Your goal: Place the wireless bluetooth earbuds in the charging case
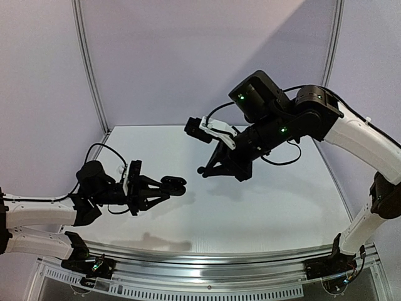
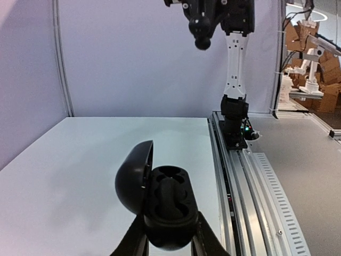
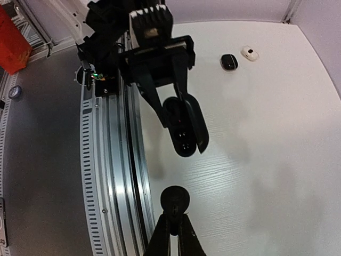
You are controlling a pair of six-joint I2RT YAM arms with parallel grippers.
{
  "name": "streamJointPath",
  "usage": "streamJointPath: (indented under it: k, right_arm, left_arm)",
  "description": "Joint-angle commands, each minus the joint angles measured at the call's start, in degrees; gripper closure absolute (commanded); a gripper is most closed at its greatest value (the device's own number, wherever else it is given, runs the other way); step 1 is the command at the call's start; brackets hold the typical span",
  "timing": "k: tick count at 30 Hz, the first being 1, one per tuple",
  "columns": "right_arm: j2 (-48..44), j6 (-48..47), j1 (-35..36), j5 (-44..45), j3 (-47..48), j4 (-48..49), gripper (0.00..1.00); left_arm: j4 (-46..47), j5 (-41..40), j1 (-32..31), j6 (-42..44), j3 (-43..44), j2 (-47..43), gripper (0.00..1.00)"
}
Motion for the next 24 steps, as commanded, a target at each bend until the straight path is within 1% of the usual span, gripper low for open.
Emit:
streamJointPath:
  k: [1,4,8,17,24]
  right_arm:
    - [5.10,-4.13,3.55,3.37,6.56,-4.52,1.00]
    - [9.09,-6.15,5.46,5.08,12.27,-6.18,1.00]
    - [13.01,-8.55,6.99,6.42,16.31,-7.81,1.00]
    - [16.50,-10.81,8.22,5.57,18.30,-9.05,1.00]
    - [18.63,-11.38,9.01,6.70,18.45,-11.18,1.00]
  left_arm:
    - [-0.55,6.90,-0.82,5.69,1.71,-0.35,1.00]
    - [-2.01,11.35,-0.82,6.83,2.97,-0.18,1.00]
    - [-4.14,12.90,-0.82,7.58,3.66,-0.33,1.00]
    - [-6.73,12.59,-0.98,9.16,4.25,-0.76,1.00]
    - [-6.47,12.55,-1.17,8.67,4.29,-0.61,1.00]
